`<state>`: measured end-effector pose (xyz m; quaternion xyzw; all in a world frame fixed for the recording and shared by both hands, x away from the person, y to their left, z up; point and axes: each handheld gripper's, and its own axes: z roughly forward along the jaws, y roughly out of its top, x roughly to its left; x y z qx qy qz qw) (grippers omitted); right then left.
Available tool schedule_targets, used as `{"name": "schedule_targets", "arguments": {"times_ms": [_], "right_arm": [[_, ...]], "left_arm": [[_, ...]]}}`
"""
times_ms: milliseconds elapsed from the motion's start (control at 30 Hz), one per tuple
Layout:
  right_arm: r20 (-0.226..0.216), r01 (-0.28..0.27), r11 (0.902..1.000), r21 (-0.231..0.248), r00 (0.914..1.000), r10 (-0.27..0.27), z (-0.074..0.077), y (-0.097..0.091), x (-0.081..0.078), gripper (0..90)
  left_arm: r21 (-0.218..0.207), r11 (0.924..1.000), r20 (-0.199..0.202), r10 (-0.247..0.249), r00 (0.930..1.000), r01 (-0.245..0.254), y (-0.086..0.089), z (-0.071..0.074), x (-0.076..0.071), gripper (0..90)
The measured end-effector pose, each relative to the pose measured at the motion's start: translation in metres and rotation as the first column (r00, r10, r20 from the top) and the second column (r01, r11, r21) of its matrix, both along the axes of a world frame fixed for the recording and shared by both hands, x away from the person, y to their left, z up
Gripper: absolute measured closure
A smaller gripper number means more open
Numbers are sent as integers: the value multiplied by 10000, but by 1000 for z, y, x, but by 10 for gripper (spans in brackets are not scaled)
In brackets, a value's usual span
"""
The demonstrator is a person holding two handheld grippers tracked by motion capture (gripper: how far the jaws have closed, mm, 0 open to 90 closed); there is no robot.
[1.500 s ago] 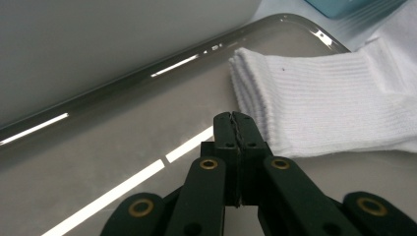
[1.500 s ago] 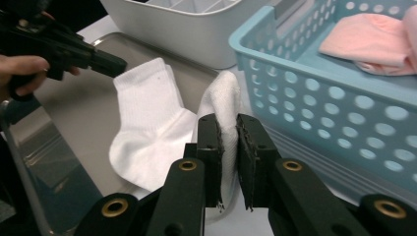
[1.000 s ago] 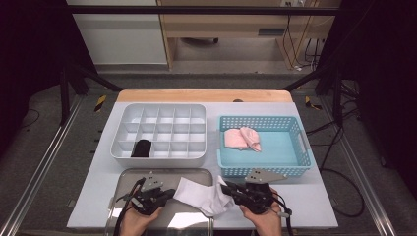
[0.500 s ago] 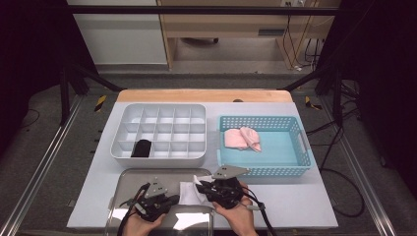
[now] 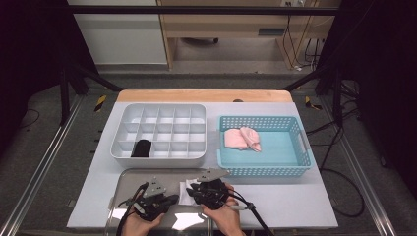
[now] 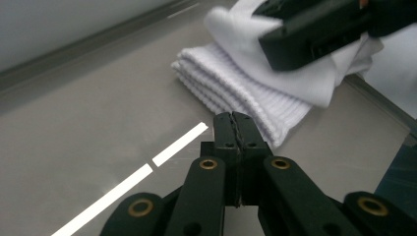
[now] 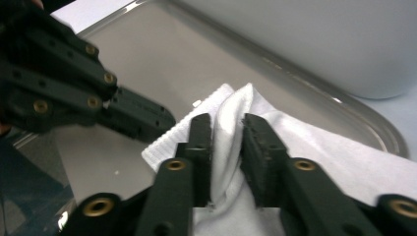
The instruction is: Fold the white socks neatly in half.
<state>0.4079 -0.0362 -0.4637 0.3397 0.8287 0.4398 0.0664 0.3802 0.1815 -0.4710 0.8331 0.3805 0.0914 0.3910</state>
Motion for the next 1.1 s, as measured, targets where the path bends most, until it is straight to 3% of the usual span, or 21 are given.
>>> {"name": "schedule_targets", "arguments": {"times_ms": [67, 167, 333, 533, 667, 800, 867, 933, 1033, 1100], "right_arm": [[98, -141, 9999, 82, 9999, 141, 1, -1, 0, 690], [449, -88, 9983, 576, 9990, 62, 14, -14, -2, 650], [728, 326, 9966, 753, 9966, -381, 27, -42, -6, 669], [583, 769, 9970, 8, 9953, -768, 14, -69, -14, 802], [253, 755, 9969, -201, 9969, -750, 2, -74, -17, 832], [102, 565, 9976, -392, 9984, -561, -4, -70, -18, 841], [10, 594, 9969, -514, 9982, -595, -7, -68, -18, 834], [-40, 599, 9978, -284, 9982, -601, -6, -70, -18, 820], [271, 892, 9960, 64, 9956, -894, 2, -78, -19, 785], [384, 1192, 9926, 247, 9920, -1201, 4, -85, -19, 711]], "left_arm": [[-156, 9998, 146, 133, 9998, -131, 4, 4, 1, 880], [-397, 9987, 357, 342, 9988, -328, 11, 12, 1, 877], [-833, 9955, 803, 507, 9955, -440, 15, 28, 2, 872], [-841, 9965, 1093, 98, 9940, -5, -6, 41, 5, 873], [-548, 9972, 1006, -447, 9939, 503, -36, 38, 11, 875], [-32, 9973, 748, -723, 9946, 728, -54, 26, 19, 883], [139, 9975, 613, -704, 9956, 697, -55, 19, 20, 883], [216, 9978, 490, -632, 9968, 622, -52, 14, 21, 884], [148, 9984, 470, -553, 9974, 547, -46, 12, 20, 885], [153, 9985, 427, -524, 9977, 518, -45, 10, 20, 884]]}}
